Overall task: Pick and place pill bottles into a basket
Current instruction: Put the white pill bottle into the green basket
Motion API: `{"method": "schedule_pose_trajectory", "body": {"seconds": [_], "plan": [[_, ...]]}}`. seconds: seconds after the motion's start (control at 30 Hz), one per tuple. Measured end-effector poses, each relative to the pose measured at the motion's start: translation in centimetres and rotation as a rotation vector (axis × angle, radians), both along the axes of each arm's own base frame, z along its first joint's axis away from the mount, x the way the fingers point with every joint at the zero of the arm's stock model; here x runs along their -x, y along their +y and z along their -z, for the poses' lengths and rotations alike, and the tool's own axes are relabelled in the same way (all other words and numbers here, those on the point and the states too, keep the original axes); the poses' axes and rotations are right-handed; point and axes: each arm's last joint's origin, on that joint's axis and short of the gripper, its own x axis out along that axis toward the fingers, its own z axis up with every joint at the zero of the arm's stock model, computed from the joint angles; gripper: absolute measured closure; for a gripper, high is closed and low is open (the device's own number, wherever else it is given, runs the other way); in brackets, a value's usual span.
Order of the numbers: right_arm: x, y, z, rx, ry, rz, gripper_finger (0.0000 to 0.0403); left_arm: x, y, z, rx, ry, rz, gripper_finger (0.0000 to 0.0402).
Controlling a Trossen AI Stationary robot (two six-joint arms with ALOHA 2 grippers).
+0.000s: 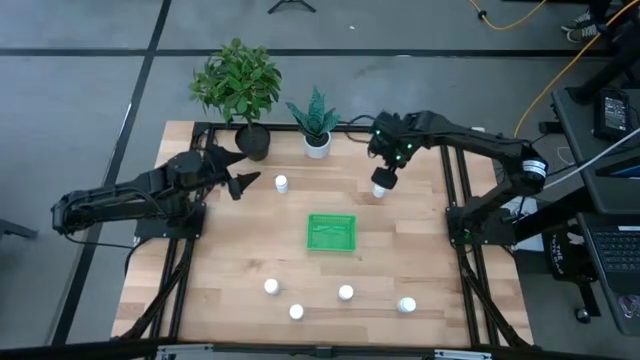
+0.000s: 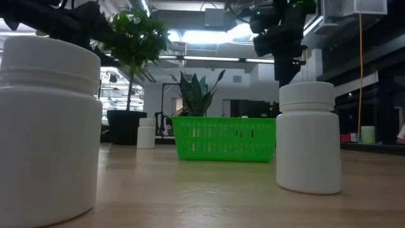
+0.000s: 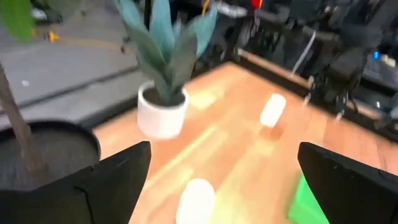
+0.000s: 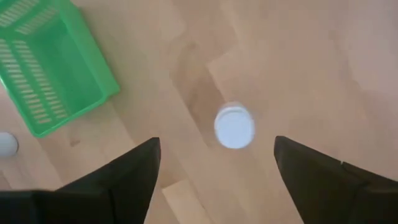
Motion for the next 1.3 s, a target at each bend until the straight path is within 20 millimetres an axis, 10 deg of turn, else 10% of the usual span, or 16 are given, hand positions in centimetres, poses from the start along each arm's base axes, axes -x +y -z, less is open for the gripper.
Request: {"method": "schedule_pose_trajectory", "body": {"seconds": [0.4,1.3], "plan": [[0.8,1.1,6.1,-0.007,0.11,0.129,0.0088,-0.1,0.0,0.9,0.005,0.109,0.027,0.0002],[-0.8,0.2,9.4,0.056,0.123,0.033,0.0088,-0.6,0.0,0.3,0.065,0.0,0.051,0.0001]]}}
